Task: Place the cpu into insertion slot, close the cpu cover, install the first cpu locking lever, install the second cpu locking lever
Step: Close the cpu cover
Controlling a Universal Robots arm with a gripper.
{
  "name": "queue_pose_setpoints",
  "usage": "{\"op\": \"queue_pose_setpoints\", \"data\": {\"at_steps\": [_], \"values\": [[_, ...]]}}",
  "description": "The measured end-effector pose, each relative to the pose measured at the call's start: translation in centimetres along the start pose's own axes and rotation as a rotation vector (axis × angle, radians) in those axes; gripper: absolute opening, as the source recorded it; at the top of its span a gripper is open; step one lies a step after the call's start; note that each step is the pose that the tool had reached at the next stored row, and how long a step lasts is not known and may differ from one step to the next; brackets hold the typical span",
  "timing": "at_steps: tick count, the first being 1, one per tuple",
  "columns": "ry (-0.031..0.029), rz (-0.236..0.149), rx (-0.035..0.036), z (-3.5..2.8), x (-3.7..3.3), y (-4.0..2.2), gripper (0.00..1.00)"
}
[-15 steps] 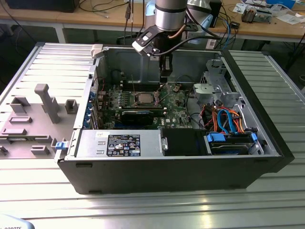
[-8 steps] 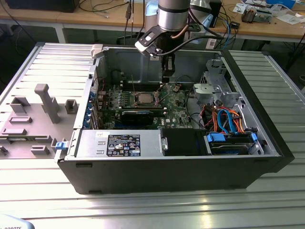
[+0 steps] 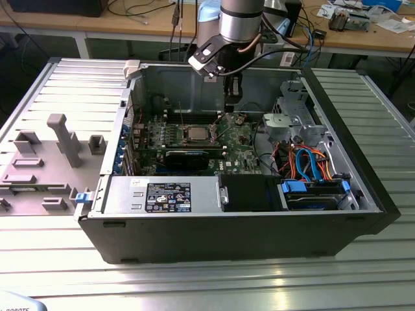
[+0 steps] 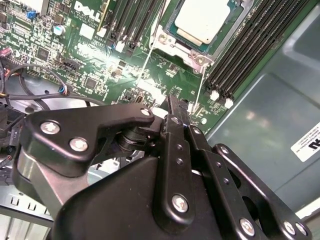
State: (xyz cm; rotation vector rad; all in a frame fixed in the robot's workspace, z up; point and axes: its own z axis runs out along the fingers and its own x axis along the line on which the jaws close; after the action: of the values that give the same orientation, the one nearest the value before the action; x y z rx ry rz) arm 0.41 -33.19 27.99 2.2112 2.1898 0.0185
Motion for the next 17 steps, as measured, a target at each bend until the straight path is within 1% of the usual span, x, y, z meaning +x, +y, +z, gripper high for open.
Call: {"op": "queue_pose_setpoints", "data": {"at_steps": [8, 9, 11, 15, 17], "values": [[-0.0007, 0.0, 0.0, 0.01, 0.01, 0.42, 0.11], [-0.0007, 0.0, 0.0, 0.02, 0.02, 0.64, 0.11], [-0.0007, 0.0, 0.0003, 0.03, 0.02, 0.85, 0.11], [-0.0012, 0.0, 0.0018, 0.05, 0.02, 1.49, 0.11], [-0.0013, 0.0, 0.0022, 0.05, 0.03, 1.58, 0.11]]}}
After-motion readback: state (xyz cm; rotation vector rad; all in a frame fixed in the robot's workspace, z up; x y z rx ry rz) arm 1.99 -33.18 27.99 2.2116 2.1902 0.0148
